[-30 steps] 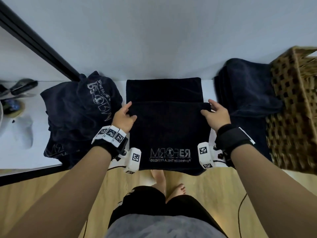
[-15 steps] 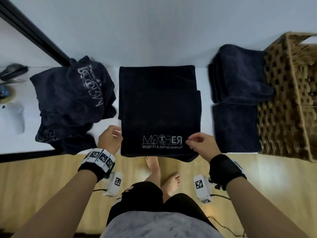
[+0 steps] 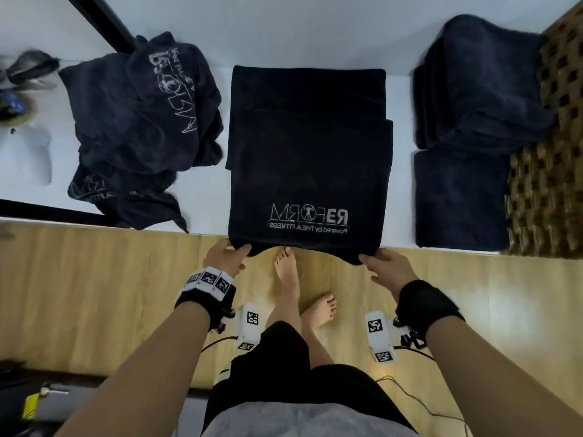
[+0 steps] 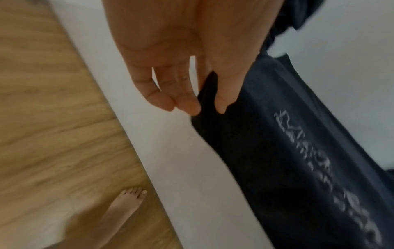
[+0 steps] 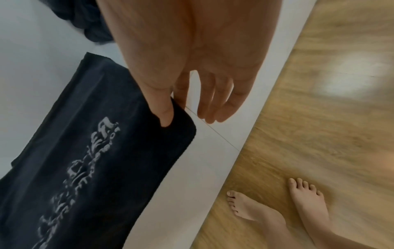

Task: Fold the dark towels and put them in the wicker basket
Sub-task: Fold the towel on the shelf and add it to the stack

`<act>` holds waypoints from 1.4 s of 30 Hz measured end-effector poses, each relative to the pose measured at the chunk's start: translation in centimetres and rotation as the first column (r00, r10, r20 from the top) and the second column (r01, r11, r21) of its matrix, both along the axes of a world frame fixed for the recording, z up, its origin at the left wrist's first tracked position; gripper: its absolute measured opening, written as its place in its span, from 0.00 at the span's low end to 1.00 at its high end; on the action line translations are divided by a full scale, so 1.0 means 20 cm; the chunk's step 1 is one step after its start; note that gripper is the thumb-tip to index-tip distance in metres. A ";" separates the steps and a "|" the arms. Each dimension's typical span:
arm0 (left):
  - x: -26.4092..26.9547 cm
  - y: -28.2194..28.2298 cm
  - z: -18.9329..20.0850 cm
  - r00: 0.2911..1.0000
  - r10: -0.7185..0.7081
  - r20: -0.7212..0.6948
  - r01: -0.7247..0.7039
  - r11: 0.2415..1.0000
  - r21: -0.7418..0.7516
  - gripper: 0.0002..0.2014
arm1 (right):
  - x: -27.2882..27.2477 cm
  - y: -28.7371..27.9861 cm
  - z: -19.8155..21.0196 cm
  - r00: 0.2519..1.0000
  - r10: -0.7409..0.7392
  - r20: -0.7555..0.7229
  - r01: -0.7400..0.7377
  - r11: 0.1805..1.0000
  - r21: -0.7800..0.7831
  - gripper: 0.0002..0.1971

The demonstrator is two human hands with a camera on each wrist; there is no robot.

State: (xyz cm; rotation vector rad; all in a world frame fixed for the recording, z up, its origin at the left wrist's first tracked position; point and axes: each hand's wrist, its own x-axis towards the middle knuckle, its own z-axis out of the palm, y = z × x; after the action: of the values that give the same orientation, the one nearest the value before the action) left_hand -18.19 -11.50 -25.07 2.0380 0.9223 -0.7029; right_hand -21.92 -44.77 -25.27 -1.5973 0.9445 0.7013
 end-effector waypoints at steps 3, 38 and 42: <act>0.00 0.04 0.04 0.999 -0.027 -0.019 0.027 0.999 0.026 0.15 | 0.00 0.02 0.04 0.999 0.049 0.012 -0.049 0.999 -0.022 0.01; 1.39 -0.26 0.48 0.689 0.553 0.469 -0.289 0.803 -0.522 0.03 | 1.38 -0.05 0.49 0.784 -0.408 0.468 0.438 0.898 0.050 0.04; 1.55 -0.27 0.38 0.816 0.246 0.523 -0.253 0.966 -0.060 0.12 | 1.54 -0.05 0.38 0.854 -0.269 0.446 0.383 0.904 -0.188 0.08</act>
State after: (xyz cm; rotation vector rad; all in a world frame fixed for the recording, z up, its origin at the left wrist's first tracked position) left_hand 12.73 -16.98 -17.41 1.9198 0.8370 0.0225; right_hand 8.83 -45.86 -17.65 -1.6728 0.9905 -0.0168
